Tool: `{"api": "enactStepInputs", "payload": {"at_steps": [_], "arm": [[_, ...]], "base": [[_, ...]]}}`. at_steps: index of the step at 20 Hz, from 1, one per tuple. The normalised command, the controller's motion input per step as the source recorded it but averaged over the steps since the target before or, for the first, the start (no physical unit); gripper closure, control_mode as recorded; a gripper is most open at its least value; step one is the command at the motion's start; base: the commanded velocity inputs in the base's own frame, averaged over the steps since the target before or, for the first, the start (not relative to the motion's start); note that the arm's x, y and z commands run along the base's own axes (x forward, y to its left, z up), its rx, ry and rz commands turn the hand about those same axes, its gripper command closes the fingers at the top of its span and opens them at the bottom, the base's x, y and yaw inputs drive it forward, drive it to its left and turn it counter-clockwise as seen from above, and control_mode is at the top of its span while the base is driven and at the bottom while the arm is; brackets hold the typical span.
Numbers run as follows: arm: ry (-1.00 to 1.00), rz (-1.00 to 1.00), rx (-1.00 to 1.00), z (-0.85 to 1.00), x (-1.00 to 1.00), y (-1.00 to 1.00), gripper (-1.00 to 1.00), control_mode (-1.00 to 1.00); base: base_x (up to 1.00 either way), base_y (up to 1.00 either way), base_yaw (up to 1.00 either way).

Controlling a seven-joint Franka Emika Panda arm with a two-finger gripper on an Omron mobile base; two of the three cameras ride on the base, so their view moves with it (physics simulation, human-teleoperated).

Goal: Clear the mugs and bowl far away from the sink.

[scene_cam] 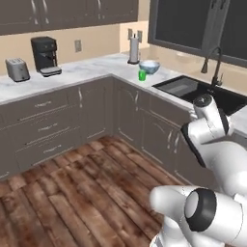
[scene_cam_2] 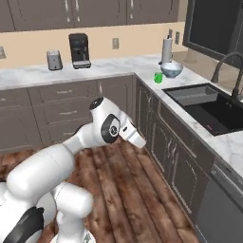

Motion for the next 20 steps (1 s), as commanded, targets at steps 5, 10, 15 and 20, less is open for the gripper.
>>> {"api": "enactStepInputs", "payload": {"at_steps": [5,10,15,20], "arm": [[0.00,0.00,0.00,0.00,0.00,0.00,-1.00,1.00],[0.00,0.00,0.00,0.00,0.00,0.00,-1.00,1.00],[0.00,0.00,0.00,0.00,0.00,0.00,-1.00,1.00],[0.00,0.00,0.00,0.00,0.00,0.00,-1.00,1.00]], "base": [[1.00,1.00,-0.28],[1.00,1.00,-0.33],[1.00,0.96,-0.27],[1.00,0.86,-0.22]]}}
